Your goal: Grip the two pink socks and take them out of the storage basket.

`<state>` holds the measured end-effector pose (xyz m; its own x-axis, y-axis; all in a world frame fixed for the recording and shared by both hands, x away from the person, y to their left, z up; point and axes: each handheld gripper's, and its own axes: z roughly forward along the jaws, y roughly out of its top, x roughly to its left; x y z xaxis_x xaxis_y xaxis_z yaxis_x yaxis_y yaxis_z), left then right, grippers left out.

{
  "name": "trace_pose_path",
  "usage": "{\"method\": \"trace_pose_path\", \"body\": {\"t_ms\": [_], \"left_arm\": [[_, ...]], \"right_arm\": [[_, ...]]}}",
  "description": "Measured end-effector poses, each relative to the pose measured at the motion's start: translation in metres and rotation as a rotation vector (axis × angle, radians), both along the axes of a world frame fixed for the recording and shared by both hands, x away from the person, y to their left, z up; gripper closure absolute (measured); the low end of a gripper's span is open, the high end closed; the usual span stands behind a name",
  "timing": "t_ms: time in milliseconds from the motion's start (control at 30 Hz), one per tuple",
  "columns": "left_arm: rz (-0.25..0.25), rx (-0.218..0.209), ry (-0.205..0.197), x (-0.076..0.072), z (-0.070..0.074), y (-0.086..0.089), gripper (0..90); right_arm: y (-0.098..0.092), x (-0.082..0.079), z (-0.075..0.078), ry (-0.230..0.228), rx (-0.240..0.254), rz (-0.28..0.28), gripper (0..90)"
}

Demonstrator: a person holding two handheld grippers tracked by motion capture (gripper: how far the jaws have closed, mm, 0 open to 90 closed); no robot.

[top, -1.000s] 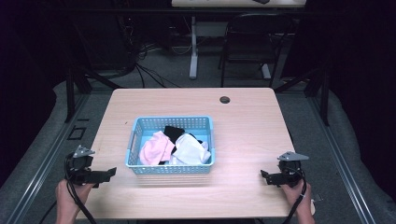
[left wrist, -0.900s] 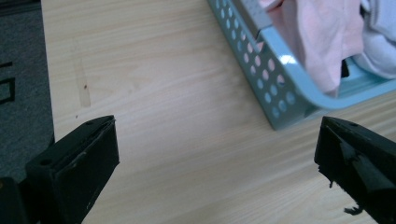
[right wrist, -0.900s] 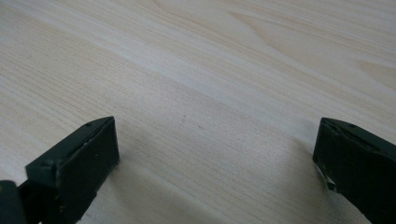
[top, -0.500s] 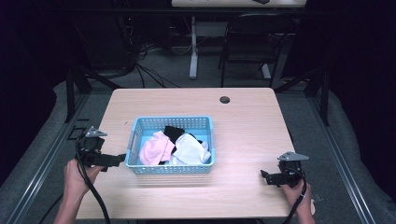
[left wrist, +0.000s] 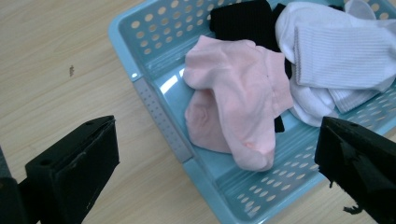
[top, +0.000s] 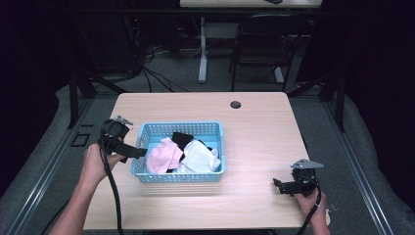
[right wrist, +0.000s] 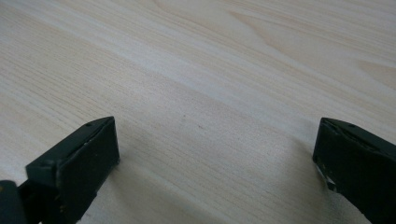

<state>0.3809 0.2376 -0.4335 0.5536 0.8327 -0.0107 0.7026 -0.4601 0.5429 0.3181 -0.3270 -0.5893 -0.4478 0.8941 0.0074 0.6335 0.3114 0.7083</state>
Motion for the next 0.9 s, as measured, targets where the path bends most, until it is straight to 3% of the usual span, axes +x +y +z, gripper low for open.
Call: {"method": "trace_pose_path", "body": {"t_ms": [300,467,633,733,900], "left_arm": [[-0.065,0.043,0.076,0.023,-0.012,-0.033,0.0],[-0.091,0.077,0.127,0.036,-0.026,-0.051,0.0],[-0.097,0.099,0.159,0.042,-0.036,-0.059,0.0],[-0.110,0.126,0.208,0.047,-0.046,-0.064,0.0],[-0.113,0.129,0.241,0.053,-0.055,-0.065,0.1]], "right_arm": [[0.000,0.000,0.000,0.000,0.000,0.000,0.0],[0.000,0.000,0.000,0.000,-0.003,0.001,0.0],[0.000,0.000,0.000,-0.001,-0.002,0.000,0.0],[-0.001,0.000,0.000,0.002,-0.007,0.005,0.0],[0.000,0.000,0.000,0.000,-0.004,0.002,0.0]]}}
